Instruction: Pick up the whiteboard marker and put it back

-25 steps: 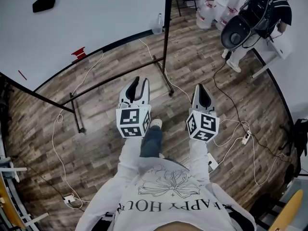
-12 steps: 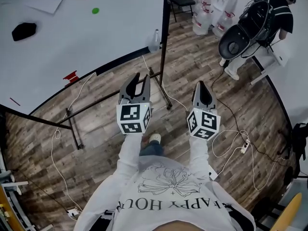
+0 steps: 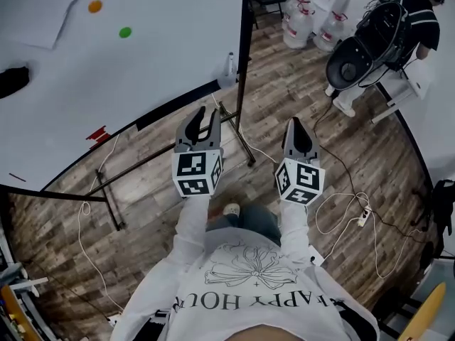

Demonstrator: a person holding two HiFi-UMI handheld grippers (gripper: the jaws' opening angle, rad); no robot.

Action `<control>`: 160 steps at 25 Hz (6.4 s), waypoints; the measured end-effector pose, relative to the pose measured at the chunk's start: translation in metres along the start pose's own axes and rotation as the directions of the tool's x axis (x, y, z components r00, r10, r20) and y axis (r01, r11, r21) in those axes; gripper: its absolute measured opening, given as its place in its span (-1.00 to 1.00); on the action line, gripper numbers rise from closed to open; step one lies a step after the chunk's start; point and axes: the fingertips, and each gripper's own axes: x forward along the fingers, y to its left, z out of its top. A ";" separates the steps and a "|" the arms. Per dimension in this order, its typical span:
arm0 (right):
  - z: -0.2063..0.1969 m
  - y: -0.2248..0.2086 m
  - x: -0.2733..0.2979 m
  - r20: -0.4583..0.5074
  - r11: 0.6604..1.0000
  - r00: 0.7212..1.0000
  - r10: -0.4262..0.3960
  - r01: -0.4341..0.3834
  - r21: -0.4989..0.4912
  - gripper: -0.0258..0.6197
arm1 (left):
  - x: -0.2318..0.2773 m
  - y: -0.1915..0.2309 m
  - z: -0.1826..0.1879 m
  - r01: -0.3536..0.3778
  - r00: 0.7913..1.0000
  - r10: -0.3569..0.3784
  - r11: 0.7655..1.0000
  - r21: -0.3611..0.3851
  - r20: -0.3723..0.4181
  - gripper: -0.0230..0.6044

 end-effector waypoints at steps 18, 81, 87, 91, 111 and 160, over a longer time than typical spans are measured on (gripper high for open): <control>0.007 -0.044 0.151 -0.031 0.994 0.994 0.106 -0.106 -0.009 -0.90 | 0.145 0.019 0.001 -0.087 0.995 0.086 0.996 -0.026 -0.049 -0.64; 0.011 -0.086 0.315 -0.048 0.953 0.952 0.302 -0.303 -0.001 -0.90 | 0.308 0.042 -0.049 -0.222 0.934 0.208 0.975 -0.015 -0.291 -0.72; 0.020 -0.065 0.309 -0.028 0.941 0.940 0.339 -0.339 0.003 -0.90 | 0.282 0.044 -0.014 -0.232 0.955 0.223 0.972 -0.025 -0.193 -0.72; 0.026 -0.042 0.305 -0.013 0.929 0.929 0.369 -0.369 -0.002 -0.90 | 0.259 0.051 0.009 -0.242 0.963 0.237 0.970 -0.022 -0.131 -0.72; 0.039 0.087 0.289 -0.017 0.856 0.856 0.516 -0.516 -0.021 -0.90 | 0.153 0.147 0.030 -0.410 0.907 0.408 0.912 0.006 -0.105 -0.72; -0.025 0.087 0.277 -0.181 0.890 0.881 0.438 -0.453 -0.049 -0.90 | 0.195 0.154 -0.210 0.121 0.732 0.442 0.665 0.737 -0.519 -0.70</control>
